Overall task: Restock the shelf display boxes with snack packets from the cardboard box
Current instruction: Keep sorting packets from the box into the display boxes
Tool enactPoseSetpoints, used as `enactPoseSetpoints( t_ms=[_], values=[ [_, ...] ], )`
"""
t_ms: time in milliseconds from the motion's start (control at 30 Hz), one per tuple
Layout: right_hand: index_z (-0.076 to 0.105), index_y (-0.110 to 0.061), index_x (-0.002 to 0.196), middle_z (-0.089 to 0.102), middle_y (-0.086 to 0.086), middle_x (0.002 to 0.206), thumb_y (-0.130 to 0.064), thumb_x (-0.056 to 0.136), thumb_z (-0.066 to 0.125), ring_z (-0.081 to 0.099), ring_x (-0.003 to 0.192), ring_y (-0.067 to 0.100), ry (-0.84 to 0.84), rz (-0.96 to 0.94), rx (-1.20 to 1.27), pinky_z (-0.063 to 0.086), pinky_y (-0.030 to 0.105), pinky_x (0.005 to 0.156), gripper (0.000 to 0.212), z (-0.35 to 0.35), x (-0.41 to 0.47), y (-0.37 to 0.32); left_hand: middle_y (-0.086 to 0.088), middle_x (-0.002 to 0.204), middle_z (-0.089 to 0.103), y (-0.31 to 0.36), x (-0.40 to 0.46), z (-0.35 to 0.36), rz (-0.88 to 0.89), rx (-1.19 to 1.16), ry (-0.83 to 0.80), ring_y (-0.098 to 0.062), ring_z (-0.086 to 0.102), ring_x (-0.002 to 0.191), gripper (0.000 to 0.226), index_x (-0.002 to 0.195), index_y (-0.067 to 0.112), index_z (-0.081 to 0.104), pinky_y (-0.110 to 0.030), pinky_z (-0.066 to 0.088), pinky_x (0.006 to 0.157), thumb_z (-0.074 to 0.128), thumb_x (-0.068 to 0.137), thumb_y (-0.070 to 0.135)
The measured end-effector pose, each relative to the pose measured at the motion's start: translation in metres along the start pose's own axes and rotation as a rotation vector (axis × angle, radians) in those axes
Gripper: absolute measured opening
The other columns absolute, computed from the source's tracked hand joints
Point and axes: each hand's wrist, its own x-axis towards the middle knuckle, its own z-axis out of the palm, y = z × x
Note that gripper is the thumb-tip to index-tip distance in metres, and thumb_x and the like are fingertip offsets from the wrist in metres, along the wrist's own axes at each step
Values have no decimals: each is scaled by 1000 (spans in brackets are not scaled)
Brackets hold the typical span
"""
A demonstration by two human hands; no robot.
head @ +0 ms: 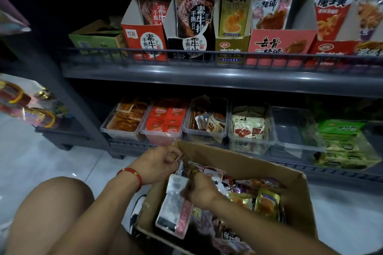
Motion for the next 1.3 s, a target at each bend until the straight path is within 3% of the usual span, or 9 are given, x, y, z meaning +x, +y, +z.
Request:
enactPoseSetpoints(
  t_ms=[100,267,433,500,667,767,933,1100,1300],
  values=[
    [68,-10,107,74,3,101,-13,91,75,73,90,16,-94,79,248,63,29,78,18,-47,-14,-2,6,107,70,-3,2,2,1,-15,-21,-12,65,102,30,126,30,60,-21,49,83,62,96,24],
    [64,-8,105,80,5,90,-13,91,74,77,84,17,13,79,460,63,36,81,18,-113,-60,-6,3,123,65,2,7,13,6,-77,14,-13,62,112,37,131,27,58,-31,51,100,66,96,35],
    [66,-2,112,78,15,94,-17,95,71,77,89,31,95,-78,609,63,46,77,23,-137,-95,-17,10,123,71,39,-9,14,78,-608,-146,-7,67,113,46,133,30,61,-25,51,98,70,91,47],
    [66,-2,112,78,17,94,-19,93,71,76,90,32,130,-79,732,63,43,76,26,-137,-103,-16,6,122,74,48,-12,18,146,-685,-239,-13,70,114,40,131,28,65,-34,51,103,70,93,39],
    [62,-7,123,76,15,111,-15,95,67,73,106,29,67,-56,879,58,42,91,30,-137,-109,3,-10,119,75,56,-9,31,104,-927,-178,-32,71,112,33,128,15,67,-55,50,105,67,97,24],
    [59,-12,130,76,12,111,-2,91,69,73,105,32,84,-52,828,52,55,101,42,-142,-114,11,-9,118,76,59,-8,26,66,-999,-128,-31,72,110,29,127,17,66,-54,54,101,64,98,22],
    [64,-10,121,77,16,106,-5,90,71,74,101,33,239,-124,693,58,54,92,32,-165,-124,9,3,115,77,51,-8,10,102,-931,120,-17,73,109,27,123,21,70,-45,53,102,66,97,17],
    [67,-18,111,78,2,103,-2,86,75,75,92,18,506,-269,478,62,30,72,30,-211,-148,-19,15,102,78,60,-10,-1,184,-800,234,-4,74,94,36,116,25,69,-21,60,78,70,91,-2],
    [66,-23,117,72,-5,115,-12,87,76,70,103,10,954,-513,272,60,27,83,34,-292,-182,-69,15,101,76,68,-10,-13,338,-680,365,-5,73,91,39,111,26,68,-18,57,71,78,84,-1]
  ],
)
